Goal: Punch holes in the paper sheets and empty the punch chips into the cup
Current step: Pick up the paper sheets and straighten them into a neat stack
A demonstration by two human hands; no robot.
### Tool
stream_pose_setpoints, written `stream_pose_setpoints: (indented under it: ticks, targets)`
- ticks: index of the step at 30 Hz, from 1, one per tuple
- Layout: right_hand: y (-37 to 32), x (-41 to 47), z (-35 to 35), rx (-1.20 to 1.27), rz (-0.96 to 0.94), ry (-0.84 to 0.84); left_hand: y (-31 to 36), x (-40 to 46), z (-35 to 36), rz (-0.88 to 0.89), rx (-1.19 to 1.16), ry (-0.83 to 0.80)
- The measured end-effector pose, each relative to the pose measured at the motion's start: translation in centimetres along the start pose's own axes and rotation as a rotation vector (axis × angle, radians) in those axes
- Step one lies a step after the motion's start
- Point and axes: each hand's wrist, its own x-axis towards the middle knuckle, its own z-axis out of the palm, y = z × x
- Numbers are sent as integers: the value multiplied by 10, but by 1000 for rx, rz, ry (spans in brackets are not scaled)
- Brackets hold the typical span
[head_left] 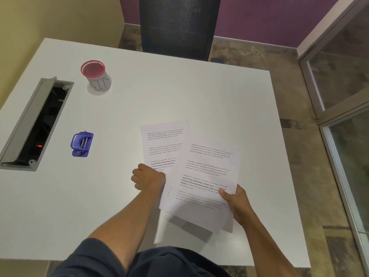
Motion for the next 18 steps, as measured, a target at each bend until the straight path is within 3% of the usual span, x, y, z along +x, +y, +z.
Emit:
stream_pose_setpoints:
  ticks: [13, 18]
  targets:
    - [-1, -4, -2, 11, 12, 20, -5, 3, -7, 98, -311, -119]
    - [-3, -2, -1, 40, -8, -27, -20, 10, -27, 372, -329, -329]
